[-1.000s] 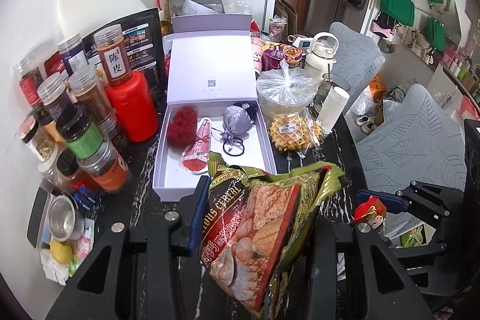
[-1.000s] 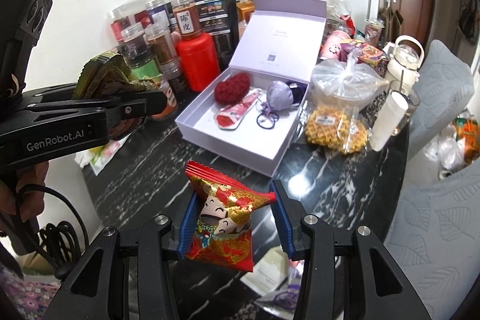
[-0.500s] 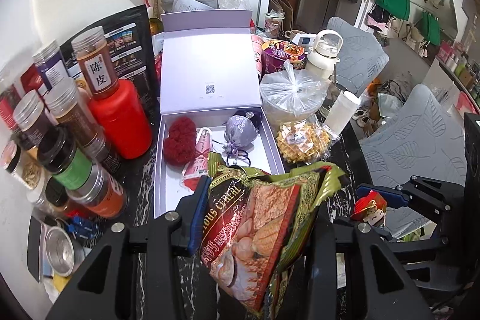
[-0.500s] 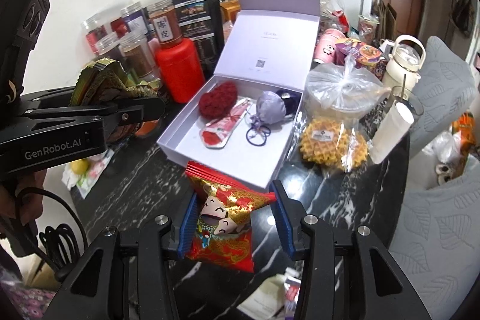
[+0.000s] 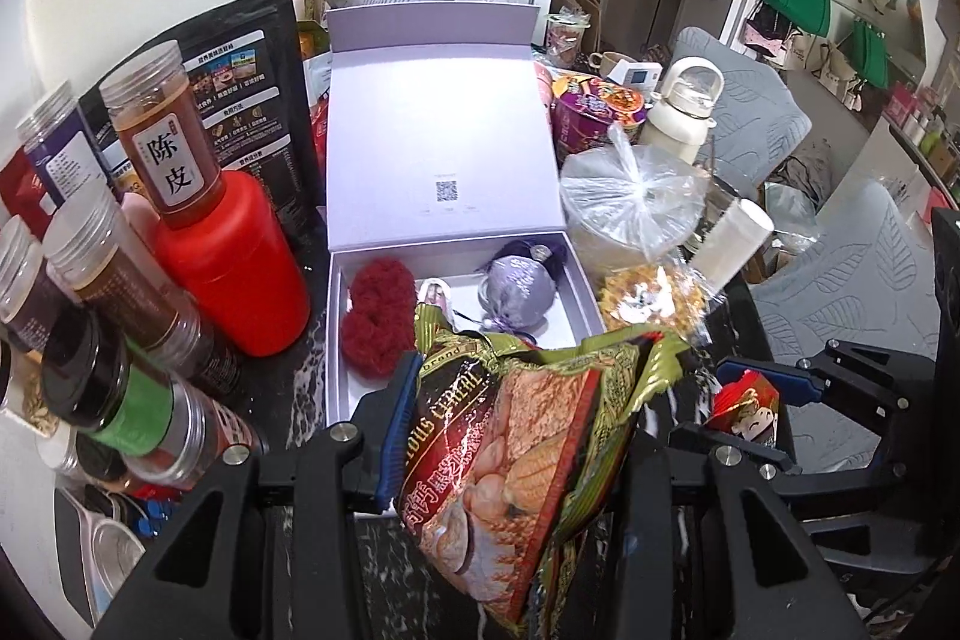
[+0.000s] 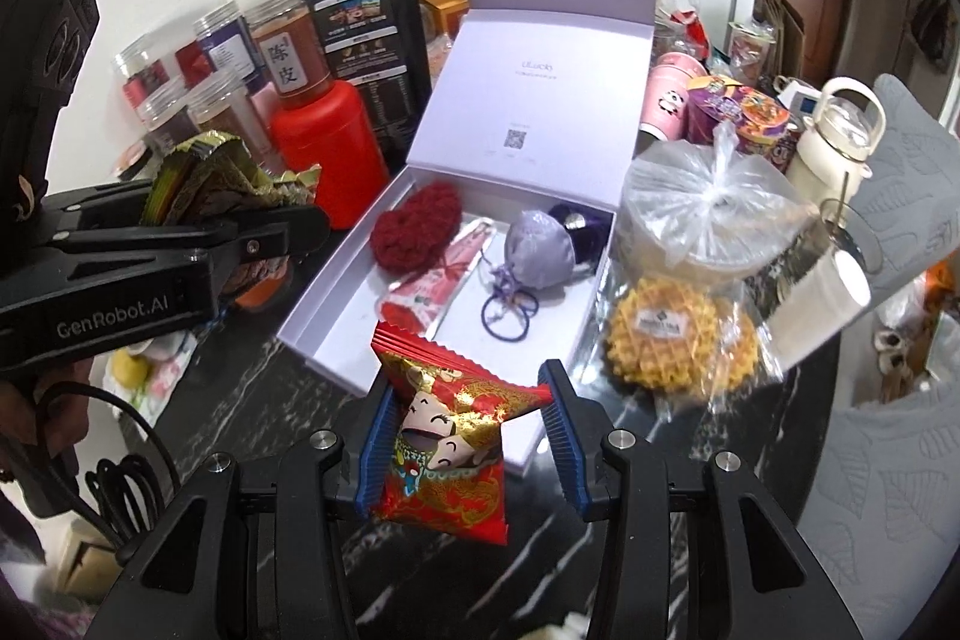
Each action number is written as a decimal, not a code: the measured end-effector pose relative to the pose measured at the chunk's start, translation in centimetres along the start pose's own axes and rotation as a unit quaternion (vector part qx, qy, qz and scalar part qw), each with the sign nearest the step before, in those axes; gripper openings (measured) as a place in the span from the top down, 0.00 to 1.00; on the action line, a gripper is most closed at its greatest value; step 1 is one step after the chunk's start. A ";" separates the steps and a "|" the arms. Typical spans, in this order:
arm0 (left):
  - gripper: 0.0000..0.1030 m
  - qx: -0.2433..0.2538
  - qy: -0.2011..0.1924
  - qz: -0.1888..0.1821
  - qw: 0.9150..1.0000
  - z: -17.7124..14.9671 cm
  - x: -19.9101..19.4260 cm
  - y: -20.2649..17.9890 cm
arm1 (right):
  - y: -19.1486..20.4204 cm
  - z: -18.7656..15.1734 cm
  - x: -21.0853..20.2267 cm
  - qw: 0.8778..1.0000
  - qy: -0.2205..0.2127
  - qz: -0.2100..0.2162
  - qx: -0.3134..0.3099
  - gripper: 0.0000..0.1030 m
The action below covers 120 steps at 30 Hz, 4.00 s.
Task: Organize soft objects
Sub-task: 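Carry the cereal bag and red snack packet toward the lavender box, then drop the red packet into the box with the right tool while the left holds the cereal bag, then lower the green cereal bag into the box and open the left tool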
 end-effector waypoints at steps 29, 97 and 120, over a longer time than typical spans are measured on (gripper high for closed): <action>0.61 0.031 0.098 -0.002 0.995 -3.7 13.4 0.9 | -4.7 1.3 13.4 0.998 0.062 0.001 0.007 0.56; 0.31 0.001 0.046 0.067 0.997 1.7 5.4 0.0 | -4.6 3.8 5.6 0.998 0.003 -0.056 0.007 0.43; 0.31 -0.010 -0.066 0.082 0.994 2.7 -7.8 -1.2 | -0.4 3.5 -6.3 0.993 -0.096 -0.074 -0.013 0.41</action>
Point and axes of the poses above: each gripper's, at about its wrist camera, not at the fingertips, and x roughly the way its jaws point, y to its left, z to its top, the point moved 8 cm from there along x, roughly the way its jaws point, and after that the axes turned 8 degrees about z, right-handed, at the moved point
